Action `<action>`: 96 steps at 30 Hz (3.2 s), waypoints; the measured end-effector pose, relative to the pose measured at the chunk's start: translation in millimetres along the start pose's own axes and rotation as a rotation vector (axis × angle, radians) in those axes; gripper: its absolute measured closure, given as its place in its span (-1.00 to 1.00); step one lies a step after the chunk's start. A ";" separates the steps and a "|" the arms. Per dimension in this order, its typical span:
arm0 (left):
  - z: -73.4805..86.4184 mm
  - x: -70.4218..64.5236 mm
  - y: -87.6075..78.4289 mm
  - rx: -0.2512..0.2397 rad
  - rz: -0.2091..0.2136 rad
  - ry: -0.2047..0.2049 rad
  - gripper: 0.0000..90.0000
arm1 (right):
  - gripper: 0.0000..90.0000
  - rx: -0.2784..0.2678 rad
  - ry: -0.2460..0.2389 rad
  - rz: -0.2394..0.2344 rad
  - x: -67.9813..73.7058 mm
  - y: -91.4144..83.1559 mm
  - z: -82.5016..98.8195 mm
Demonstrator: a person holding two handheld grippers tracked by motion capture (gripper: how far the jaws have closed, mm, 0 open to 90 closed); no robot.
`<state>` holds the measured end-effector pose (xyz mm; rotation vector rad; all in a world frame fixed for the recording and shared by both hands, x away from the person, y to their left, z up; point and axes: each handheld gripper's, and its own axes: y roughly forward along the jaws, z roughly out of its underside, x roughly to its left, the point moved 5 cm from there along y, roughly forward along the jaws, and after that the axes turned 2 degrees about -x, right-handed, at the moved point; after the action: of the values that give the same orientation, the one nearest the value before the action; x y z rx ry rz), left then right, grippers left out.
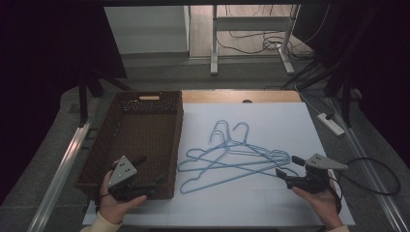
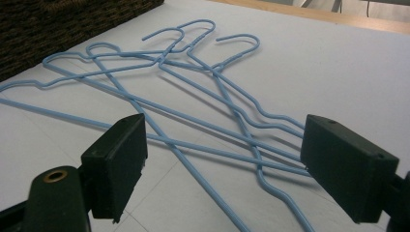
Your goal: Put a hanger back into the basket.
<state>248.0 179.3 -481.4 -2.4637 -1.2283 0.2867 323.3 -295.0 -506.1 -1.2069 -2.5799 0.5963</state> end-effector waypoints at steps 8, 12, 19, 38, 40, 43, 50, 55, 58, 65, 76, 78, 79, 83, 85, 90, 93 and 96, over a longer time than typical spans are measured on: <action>0.6 -0.4 -1.1 0.000 -0.003 0.000 -0.66 | -0.59 0.004 0.002 0.002 0.1 0.8 -0.4; 0.0 -1.3 -0.9 0.000 0.000 0.001 -0.66 | -0.59 0.006 0.003 0.006 -0.1 0.7 -0.4; 0.3 -1.0 -0.7 0.004 0.000 0.000 -0.66 | -0.58 0.013 -0.001 0.007 0.0 1.6 -0.1; -1.9 -2.7 -1.4 0.004 0.003 0.003 -0.66 | -0.53 0.035 -0.013 -0.006 5.4 9.7 -9.2; -2.0 -2.7 -1.2 0.004 0.004 0.003 -0.66 | -0.53 0.049 -0.017 -0.014 6.8 14.2 -11.6; -2.0 -3.0 -0.8 0.004 0.005 0.003 -0.66 | -0.53 0.071 -0.018 -0.030 9.9 21.6 -16.8; -2.2 -3.1 0.3 0.006 0.008 0.006 -0.65 | -0.54 0.116 -0.029 -0.036 21.0 45.0 -37.1; -2.4 -3.3 1.5 0.006 0.013 0.003 -0.65 | -0.53 0.156 -0.048 -0.051 28.7 70.0 -46.9; -2.4 -3.2 2.1 0.008 0.015 0.005 -0.65 | -0.52 0.182 -0.041 -0.048 30.0 85.2 -52.7; -2.7 -3.5 2.2 0.007 0.016 0.004 -0.65 | -0.44 0.261 -0.014 -0.071 39.7 122.3 -65.2; -2.8 -3.1 1.7 0.005 0.017 0.003 -0.65 | -0.20 0.387 0.009 -0.088 58.8 170.8 -76.2; -3.2 -3.3 1.4 0.004 0.017 0.004 -0.65 | -0.15 0.413 0.020 -0.079 60.5 179.1 -77.1; -3.3 -3.3 1.3 0.003 0.017 0.004 -0.65 | -0.13 0.422 0.024 -0.077 60.9 182.7 -77.1; -3.1 -3.0 1.2 0.003 0.017 0.003 -0.65 | 0.00 0.462 0.037 -0.067 61.0 194.8 -75.0; -3.1 -2.8 1.0 0.003 0.017 0.003 -0.65 | 0.11 0.477 0.052 -0.062 60.7 199.5 -73.5; -3.2 -2.7 0.9 0.002 0.018 0.003 -0.65 | 0.24 0.506 0.070 -0.048 60.4 208.3 -69.9; -3.2 -2.9 0.9 0.001 0.019 0.004 -0.65 | 0.32 0.516 0.079 -0.038 60.0 213.6 -67.5; -3.3 -2.7 0.8 0.001 0.019 0.004 -0.65 | 0.39 0.518 0.081 -0.033 59.5 216.5 -67.9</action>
<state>248.1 175.8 -478.7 -2.4755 -1.2031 0.2865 457.7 -106.1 -541.8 -0.9827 -2.1731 1.0954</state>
